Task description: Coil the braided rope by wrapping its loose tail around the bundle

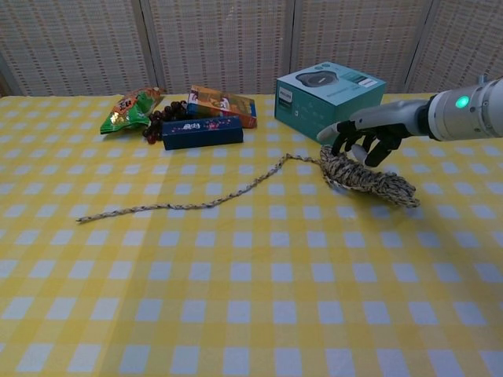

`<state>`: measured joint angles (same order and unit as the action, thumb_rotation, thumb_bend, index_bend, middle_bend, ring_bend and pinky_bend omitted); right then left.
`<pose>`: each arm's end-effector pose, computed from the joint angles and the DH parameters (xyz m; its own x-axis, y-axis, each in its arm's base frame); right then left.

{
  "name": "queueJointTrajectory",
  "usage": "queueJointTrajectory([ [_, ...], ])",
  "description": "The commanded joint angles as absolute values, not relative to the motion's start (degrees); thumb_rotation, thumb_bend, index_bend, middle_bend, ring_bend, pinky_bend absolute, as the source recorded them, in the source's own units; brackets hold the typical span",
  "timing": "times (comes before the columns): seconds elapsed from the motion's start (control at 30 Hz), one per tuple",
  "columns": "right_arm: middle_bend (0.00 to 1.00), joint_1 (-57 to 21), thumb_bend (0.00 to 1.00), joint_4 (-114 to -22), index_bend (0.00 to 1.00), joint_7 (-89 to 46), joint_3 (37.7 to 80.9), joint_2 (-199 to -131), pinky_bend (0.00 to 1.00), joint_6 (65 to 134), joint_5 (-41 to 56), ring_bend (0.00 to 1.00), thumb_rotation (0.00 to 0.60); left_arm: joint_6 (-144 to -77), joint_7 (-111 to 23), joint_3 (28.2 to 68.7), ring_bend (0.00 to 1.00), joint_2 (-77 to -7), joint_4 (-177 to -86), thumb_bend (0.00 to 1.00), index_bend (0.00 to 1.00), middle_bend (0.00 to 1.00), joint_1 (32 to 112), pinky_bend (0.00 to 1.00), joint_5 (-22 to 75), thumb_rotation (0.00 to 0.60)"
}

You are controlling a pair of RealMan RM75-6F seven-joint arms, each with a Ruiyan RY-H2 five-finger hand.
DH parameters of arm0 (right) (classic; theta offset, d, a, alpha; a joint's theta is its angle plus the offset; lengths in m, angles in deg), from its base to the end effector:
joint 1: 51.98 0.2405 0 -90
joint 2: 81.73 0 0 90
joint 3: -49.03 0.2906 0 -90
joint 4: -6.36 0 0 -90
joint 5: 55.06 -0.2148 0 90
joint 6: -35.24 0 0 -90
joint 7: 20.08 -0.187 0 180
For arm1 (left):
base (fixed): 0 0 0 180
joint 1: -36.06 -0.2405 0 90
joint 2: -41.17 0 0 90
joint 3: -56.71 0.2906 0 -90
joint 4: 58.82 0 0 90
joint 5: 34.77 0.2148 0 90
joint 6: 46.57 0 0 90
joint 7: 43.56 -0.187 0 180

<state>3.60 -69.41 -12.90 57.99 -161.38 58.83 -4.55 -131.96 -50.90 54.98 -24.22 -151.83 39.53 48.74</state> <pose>-0.1818 -0.4662 -0.0255 0.4293 -0.5999 0.6751 -0.9030 -0.2995 0.3081 -0.3537 0.2139 0.1608 0.4775 0.0348 0.8779 0.8764 0.0512 -0.4788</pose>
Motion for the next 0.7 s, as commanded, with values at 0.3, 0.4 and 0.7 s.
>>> queueJointTrajectory([
  [0.3, 0.16, 1.18, 0.78, -80.72, 0.0, -16.22, 57.03, -156.99, 0.17, 61.17, 5.05, 0.11, 0.6, -132.01, -49.81, 55.19, 0.07, -24.68, -150.8, 0.31, 0.13, 0.03, 39.15, 0.04, 48.77, 0.6],
  [0.4, 0.16, -0.03, 0.7, -81.91, 0.0, -15.22, 56.46, -155.82, 0.17, 64.73, 7.26, 0.11, 0.6, -132.1, -49.58, 55.21, 0.08, -24.74, -150.67, 0.31, 0.13, 0.03, 39.13, 0.04, 49.0, 0.6],
  [0.7, 0.2, -1.83, 0.08, -83.26, 0.02, 2.65, 53.01, -156.99, 0.17, 79.43, -0.24, 0.12, 0.6, -132.31, -48.68, 55.47, 0.07, -24.83, -150.37, 0.31, 0.13, 0.03, 38.91, 0.04, 49.6, 0.6],
])
